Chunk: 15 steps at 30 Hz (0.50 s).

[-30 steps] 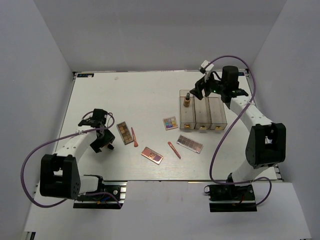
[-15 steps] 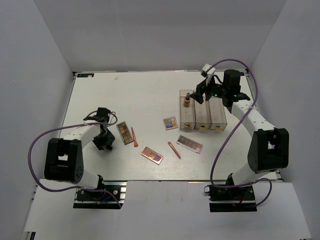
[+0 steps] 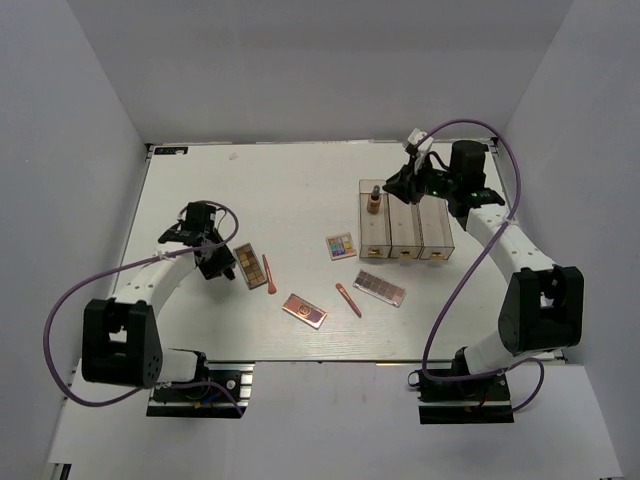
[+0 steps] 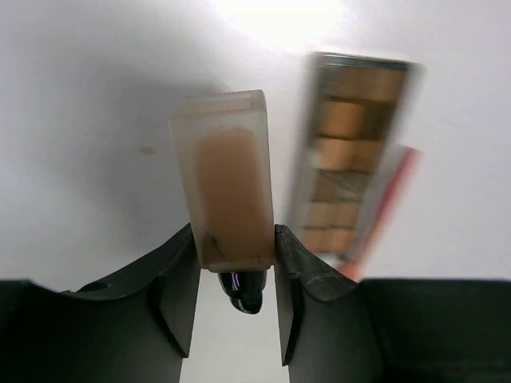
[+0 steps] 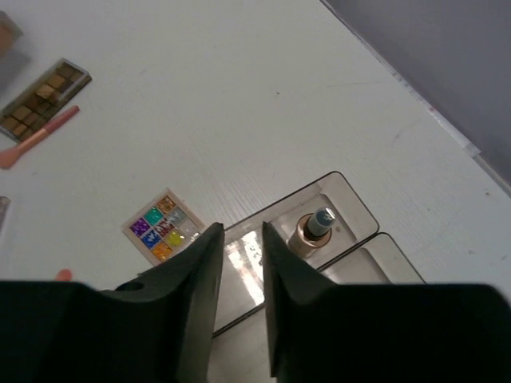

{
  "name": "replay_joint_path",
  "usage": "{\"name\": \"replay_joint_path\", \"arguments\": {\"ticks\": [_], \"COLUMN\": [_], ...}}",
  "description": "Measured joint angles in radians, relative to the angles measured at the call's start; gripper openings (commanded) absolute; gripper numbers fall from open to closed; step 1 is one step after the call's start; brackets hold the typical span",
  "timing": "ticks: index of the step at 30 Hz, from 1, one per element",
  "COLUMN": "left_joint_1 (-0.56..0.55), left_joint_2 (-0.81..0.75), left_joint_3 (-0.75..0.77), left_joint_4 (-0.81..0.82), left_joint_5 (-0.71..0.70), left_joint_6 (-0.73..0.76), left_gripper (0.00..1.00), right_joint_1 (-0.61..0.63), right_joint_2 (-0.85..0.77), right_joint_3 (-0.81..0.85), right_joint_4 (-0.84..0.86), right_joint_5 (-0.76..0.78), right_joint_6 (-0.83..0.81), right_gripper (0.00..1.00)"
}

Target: Organize the makeup

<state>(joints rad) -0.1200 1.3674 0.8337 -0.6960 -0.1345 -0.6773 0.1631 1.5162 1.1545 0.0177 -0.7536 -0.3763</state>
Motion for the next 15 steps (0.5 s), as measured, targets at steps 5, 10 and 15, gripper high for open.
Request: {"name": "replay_joint_path", "arguments": {"ticks": [5, 10, 15], "left_joint_1": [-0.045, -0.148, -0.281], "left_joint_2": [-0.051, 0.029, 0.188], "left_joint_3": [0.022, 0.109, 0.279], "left_joint_4": [0.14, 0.253, 0.325], "left_joint_5": [0.241, 0.406, 0.48], "left_joint_6": [0.05, 0.052, 0.048], "left_gripper": [0.0, 0.0, 0.0], "right_joint_1": [0.0, -0.005, -0.016], "right_joint_2": [-0.016, -0.02, -0.027], "right_joint_3": [-0.008, -0.027, -0.041], "right_joint_4": [-0.003, -0.002, -0.004], "right_joint_5": [-0.011, 0.001, 0.037], "right_joint_6": [0.018, 0.03, 0.038], "right_gripper": [0.09, 0.09, 0.09]}}
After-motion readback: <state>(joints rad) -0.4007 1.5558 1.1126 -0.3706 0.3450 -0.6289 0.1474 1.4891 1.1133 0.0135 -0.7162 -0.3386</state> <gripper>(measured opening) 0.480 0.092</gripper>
